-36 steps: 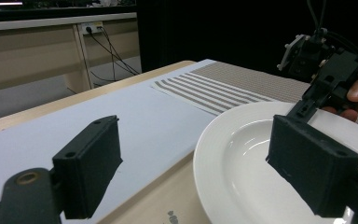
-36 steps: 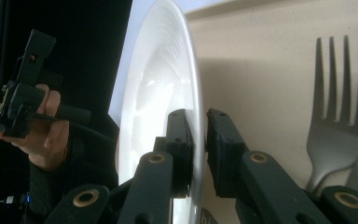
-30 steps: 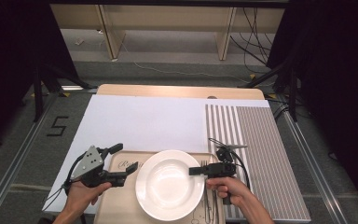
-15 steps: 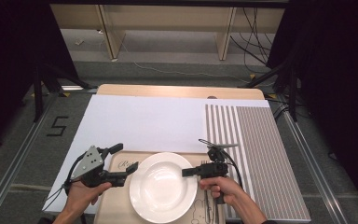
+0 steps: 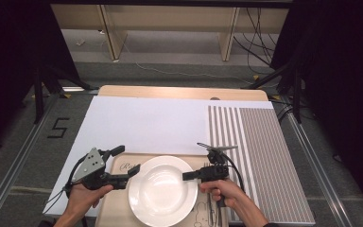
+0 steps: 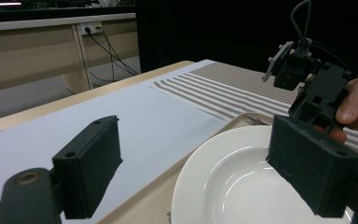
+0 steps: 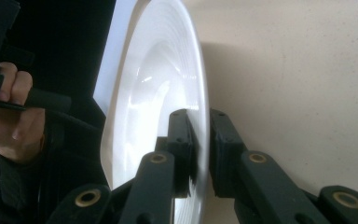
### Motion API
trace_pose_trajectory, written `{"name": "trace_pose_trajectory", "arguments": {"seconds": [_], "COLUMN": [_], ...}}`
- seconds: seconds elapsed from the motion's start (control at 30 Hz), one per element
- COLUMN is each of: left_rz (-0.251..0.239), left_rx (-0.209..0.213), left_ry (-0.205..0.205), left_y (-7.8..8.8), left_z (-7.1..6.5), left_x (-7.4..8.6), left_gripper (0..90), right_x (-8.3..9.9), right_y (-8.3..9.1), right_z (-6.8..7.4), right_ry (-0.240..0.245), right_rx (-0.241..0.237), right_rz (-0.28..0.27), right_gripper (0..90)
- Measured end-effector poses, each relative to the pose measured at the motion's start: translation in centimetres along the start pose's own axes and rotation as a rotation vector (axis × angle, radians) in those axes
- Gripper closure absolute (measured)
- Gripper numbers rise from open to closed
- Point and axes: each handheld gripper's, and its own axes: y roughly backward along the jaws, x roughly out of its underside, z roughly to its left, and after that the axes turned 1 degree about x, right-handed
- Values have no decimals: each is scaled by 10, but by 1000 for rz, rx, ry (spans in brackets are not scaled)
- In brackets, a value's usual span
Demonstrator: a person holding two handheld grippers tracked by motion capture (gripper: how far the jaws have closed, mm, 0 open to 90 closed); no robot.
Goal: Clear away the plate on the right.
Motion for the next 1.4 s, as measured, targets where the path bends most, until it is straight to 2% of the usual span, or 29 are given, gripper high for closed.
{"name": "trace_pose_trajectory", "arguments": {"seconds": [0.07,0.37,0.43,0.47,0.57,0.7,0.73,0.8,0.83,0.87,0.9,0.93,0.97,1.0,1.03,1.1,1.13,1.17,1.2,1.3,1.4], "left_rz": [1,2,4,5,7,4,5,1,0,0,0,1,1,2,2,2,2,9,8,9,9], "left_rx": [1,1,1,1,1,2,4,6,6,6,7,6,7,8,8,8,8,3,4,4,4], "left_ry": [-1,0,0,0,1,6,3,4,5,8,7,7,7,3,3,5,7,6,7,6,8], "left_y": [0,0,0,0,0,-1,-1,-1,-1,-1,-1,-1,-1,-1,-1,-1,-1,-1,-1,-1,-1], "left_z": [0,-1,-1,-1,0,-1,-1,-1,-1,-1,0,-1,-1,-1,-1,-1,-1,-1,-1,-1,-1], "left_x": [0,0,1,1,1,1,1,1,1,1,1,1,1,1,1,1,2,1,1,1,1], "left_gripper": [165,165,165,165,165,165,165,165,165,165,165,165,165,165,165,165,165,165,165,164,165], "right_x": [1,1,1,1,2,2,2,3,3,3,3,4,4,4,4,4,4,4,4,4,6], "right_y": [-1,0,-1,0,-1,-1,-2,-2,-3,-1,-2,-2,-1,-3,-3,-4,-5,-4,-4,-3,-4], "right_z": [1,2,4,4,7,9,9,11,9,13,12,13,14,13,13,13,13,15,15,18,19], "right_ry": [9,29,32,53,81,122,141,153,199,157,190,190,186,213,206,235,241,247,255,285,310], "right_rx": [33,34,64,58,97,126,149,160,166,163,166,188,186,196,198,207,232,236,218,259,284], "right_rz": [-13,8,-3,10,5,19,10,23,-10,23,15,17,37,23,32,30,21,24,25,18,36], "right_gripper": [820,815,807,804,787,766,756,728,705,698,690,678,668,649,621,599,588,569,549,526,478]}}
